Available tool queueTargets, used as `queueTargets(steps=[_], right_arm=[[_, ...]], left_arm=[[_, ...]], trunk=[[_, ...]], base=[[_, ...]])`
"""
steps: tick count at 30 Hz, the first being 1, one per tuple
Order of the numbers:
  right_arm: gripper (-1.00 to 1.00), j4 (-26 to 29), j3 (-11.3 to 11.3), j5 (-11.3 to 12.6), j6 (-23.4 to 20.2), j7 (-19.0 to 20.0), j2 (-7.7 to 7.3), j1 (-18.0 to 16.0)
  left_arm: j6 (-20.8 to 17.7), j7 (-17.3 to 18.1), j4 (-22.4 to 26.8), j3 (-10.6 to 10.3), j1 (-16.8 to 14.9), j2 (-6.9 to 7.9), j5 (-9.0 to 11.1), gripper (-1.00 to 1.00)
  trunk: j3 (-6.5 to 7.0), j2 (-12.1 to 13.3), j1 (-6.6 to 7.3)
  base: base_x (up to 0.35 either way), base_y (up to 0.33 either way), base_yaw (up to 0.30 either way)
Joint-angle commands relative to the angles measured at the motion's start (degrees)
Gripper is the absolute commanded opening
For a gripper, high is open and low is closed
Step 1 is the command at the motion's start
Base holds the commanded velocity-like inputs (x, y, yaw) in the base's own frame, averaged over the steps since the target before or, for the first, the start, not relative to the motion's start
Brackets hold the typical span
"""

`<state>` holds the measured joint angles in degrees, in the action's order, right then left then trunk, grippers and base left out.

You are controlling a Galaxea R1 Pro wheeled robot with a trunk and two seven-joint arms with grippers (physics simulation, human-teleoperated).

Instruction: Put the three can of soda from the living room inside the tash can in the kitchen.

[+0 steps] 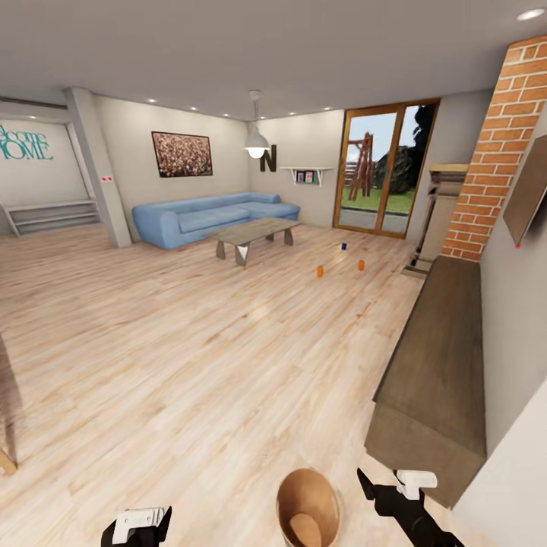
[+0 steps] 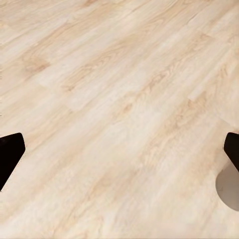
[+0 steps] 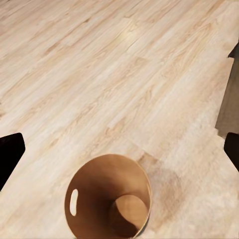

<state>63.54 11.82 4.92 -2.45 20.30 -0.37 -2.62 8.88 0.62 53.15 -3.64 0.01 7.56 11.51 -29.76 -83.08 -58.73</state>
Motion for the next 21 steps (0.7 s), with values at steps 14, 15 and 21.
queueTargets(steps=[14, 15, 21], right_arm=[[1.0, 0.0, 0.05, 0.06, -0.01, 0.09, -0.07, 0.01], [1.0, 0.0, 0.05, 0.07, -0.01, 0.09, -0.07, 0.0], [1.0, 0.0, 0.05, 0.09, 0.01, 0.16, -0.06, 0.0]], left_arm=[[0.02, 0.0, -0.02, -0.04, 0.01, 0.02, 0.01, 1.0], [0.04, 0.0, -0.03, -0.04, 0.03, 0.04, 0.01, 1.0], [0.01, 0.0, -0.06, -0.08, 0.07, 0.02, -0.06, 1.0]], trunk=[[0.4, 0.0, 0.0], [0.45, 0.0, 0.0], [0.76, 0.0, 0.0]], base=[[0.092, 0.262, -0.158], [0.045, 0.09, -0.23], [0.021, -0.044, -0.232]])
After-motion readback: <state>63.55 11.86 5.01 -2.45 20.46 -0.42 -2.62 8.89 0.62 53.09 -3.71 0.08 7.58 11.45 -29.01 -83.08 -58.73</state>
